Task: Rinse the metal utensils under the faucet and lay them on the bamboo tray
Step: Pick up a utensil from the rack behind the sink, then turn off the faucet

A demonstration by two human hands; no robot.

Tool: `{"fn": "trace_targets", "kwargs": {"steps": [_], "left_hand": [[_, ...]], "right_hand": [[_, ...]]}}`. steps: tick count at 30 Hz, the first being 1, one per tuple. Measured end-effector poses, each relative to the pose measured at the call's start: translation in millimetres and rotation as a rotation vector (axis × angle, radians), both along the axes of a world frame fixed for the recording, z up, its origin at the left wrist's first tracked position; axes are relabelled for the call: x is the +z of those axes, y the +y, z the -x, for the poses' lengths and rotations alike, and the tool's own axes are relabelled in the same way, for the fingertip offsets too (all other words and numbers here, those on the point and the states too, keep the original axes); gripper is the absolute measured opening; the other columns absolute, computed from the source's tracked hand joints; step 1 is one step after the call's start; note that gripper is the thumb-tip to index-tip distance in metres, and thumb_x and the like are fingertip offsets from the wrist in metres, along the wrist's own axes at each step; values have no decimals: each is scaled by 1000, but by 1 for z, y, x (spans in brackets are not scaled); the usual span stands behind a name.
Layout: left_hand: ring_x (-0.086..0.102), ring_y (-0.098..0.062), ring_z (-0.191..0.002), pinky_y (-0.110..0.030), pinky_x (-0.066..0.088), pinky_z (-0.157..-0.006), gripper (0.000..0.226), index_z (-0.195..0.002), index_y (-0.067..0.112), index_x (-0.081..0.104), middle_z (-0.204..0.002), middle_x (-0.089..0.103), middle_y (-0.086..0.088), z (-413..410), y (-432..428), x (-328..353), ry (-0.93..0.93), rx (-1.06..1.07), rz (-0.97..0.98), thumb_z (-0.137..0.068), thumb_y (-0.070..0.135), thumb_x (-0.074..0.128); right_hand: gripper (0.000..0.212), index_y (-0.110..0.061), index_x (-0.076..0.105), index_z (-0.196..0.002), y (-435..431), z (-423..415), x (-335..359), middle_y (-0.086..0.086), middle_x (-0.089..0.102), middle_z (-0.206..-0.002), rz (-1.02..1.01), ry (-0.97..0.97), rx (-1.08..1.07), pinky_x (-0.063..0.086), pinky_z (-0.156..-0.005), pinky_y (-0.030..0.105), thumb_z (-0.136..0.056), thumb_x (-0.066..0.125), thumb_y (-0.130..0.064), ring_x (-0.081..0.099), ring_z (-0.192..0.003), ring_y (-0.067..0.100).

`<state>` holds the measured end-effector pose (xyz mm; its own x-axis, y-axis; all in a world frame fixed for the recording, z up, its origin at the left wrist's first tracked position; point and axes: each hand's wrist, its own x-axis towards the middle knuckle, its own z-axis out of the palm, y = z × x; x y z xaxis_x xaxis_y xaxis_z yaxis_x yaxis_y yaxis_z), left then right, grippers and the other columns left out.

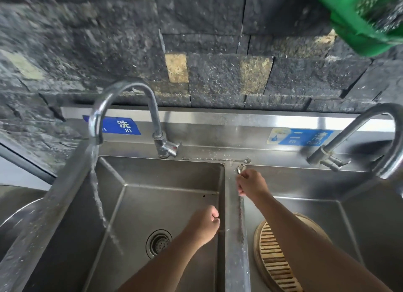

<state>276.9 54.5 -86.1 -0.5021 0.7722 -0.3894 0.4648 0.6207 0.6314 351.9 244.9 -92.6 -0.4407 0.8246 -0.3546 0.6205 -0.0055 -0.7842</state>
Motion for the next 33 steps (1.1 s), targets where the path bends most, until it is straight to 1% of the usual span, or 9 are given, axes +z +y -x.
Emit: {"fn": "trace_targets", "kwargs": {"steps": [7,11,13,17,21,26,28,30,33], "left_hand": [[62,-19,-108,-25,46,-93,24,-115,10,66,-114,69,-6,76,-54,20,97,-19,-21,-95,16,54],[60,-21,-108,-26,45,-90,25,-116,11,64,-114,66,-7,121,-70,34,142,-18,-70,-93,17,55],[60,-21,-104,-26,44,-87,30,-119,12,61,-115,64,-7,143,-70,43,152,4,-126,-90,20,60],[56,-17,-112,-27,43,-91,54,-132,18,52,-126,56,-1,184,-59,56,143,78,-266,-83,32,69],[49,-22,-127,-33,39,-102,77,-146,14,37,-141,48,-7,214,-40,62,125,133,-369,-81,33,73],[36,6,-108,-11,31,-91,89,-152,17,27,-121,36,18,227,-12,58,158,201,-515,-79,26,78],[35,9,-114,-5,31,-94,92,-154,16,23,-128,35,16,228,-1,55,56,216,-535,-81,20,78],[45,-3,-123,-8,37,-99,86,-152,13,28,-137,45,5,231,11,51,8,222,-525,-82,18,77],[56,-16,-116,-12,42,-90,67,-142,13,45,-128,55,0,237,24,45,28,237,-519,-82,18,76]], "right_hand": [[20,-11,59,-69,-69,47,34,7,62,-61,39,29,18,53,-51,33,-89,58,-9,55,-45,17],[13,-10,61,-73,-101,84,52,10,67,-66,-3,14,42,59,-57,43,-85,58,-13,62,-51,23],[3,-14,61,-82,-109,101,60,9,70,-77,-26,19,53,59,-55,40,-83,59,-16,67,-56,23],[29,-18,56,-106,-111,131,69,6,69,-87,-53,67,40,59,-67,46,-80,68,-16,67,-67,24],[54,-17,49,-126,-99,160,61,6,58,-115,-115,68,50,57,-77,42,-81,77,-28,66,-96,28],[72,-19,43,-137,-78,188,35,8,50,-127,-110,106,47,57,-80,41,-78,83,-26,63,-101,25],[75,-20,42,-139,-70,196,25,5,53,-125,-69,144,55,58,-77,38,-77,85,-25,66,-98,25],[72,-20,45,-136,-65,203,16,1,62,-112,-22,202,57,53,-62,25,-77,85,-18,68,-82,15],[61,-17,52,-127,-61,210,4,-8,64,-87,33,301,54,45,-51,12,-76,84,-6,60,-57,-6]]}}
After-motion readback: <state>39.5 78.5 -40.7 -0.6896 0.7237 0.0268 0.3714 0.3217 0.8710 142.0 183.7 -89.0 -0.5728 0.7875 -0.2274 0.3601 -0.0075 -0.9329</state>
